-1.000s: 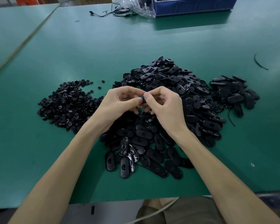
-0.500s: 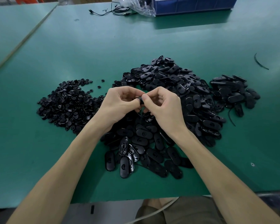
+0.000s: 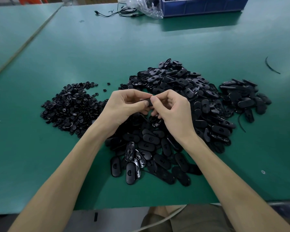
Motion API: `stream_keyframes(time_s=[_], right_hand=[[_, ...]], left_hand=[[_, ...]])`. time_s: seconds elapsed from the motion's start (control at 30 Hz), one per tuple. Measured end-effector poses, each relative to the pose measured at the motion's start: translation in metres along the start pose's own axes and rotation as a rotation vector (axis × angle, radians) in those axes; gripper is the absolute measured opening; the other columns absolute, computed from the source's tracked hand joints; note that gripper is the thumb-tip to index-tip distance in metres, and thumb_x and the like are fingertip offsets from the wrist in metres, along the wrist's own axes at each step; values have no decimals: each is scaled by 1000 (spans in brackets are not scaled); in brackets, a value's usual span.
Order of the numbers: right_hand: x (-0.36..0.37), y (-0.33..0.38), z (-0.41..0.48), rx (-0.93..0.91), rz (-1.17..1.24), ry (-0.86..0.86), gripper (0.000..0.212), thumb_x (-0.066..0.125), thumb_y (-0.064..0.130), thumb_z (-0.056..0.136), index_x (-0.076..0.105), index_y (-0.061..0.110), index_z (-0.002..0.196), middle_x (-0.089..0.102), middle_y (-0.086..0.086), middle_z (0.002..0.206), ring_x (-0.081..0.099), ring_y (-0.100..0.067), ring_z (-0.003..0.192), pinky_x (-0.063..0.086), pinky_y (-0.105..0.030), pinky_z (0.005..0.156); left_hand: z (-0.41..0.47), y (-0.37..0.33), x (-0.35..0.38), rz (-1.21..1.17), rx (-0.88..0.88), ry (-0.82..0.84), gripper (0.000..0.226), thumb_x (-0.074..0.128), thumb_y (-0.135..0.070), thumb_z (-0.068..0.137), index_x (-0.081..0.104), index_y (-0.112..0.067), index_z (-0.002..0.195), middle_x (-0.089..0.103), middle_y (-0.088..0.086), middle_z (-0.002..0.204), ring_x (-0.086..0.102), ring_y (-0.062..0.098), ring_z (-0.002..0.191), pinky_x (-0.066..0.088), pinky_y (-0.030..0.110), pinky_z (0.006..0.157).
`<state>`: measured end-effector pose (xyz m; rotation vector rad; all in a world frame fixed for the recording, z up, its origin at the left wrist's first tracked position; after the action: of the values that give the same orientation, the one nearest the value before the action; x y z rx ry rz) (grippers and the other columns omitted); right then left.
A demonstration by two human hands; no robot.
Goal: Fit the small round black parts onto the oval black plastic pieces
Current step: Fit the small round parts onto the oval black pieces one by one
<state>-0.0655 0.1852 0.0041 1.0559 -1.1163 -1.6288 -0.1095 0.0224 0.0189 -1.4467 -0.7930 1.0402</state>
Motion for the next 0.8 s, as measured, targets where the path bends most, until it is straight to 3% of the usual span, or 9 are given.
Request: stream_keyframes(time_s=[0.27, 0.8], right_hand=[[-4, 1, 0, 24, 55, -49, 11, 68, 21, 101, 71, 12, 95, 75, 0, 72, 72, -14, 62, 52, -21, 57], [-4, 3, 0, 30, 101, -54, 13, 67, 25, 102, 70, 15, 95, 76, -1, 76, 71, -13, 63, 51, -17, 59]], left_hand=[[1, 4, 3, -214, -32, 104, 22, 63, -2, 99, 77, -5, 116, 77, 19, 108, 75, 24, 95, 59, 28, 87], [2, 8, 0, -364, -124, 104, 26, 62, 0, 97, 70, 6, 122, 75, 22, 101, 73, 23, 84, 60, 29, 85]])
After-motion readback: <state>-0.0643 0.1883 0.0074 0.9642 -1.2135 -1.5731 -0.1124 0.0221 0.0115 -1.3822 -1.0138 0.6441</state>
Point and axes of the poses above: each hand's wrist, its own z-axis towards the middle knuckle, its own x-axis out of the palm, y = z × x, the point moved 5 cm from there along z, towards the middle knuckle
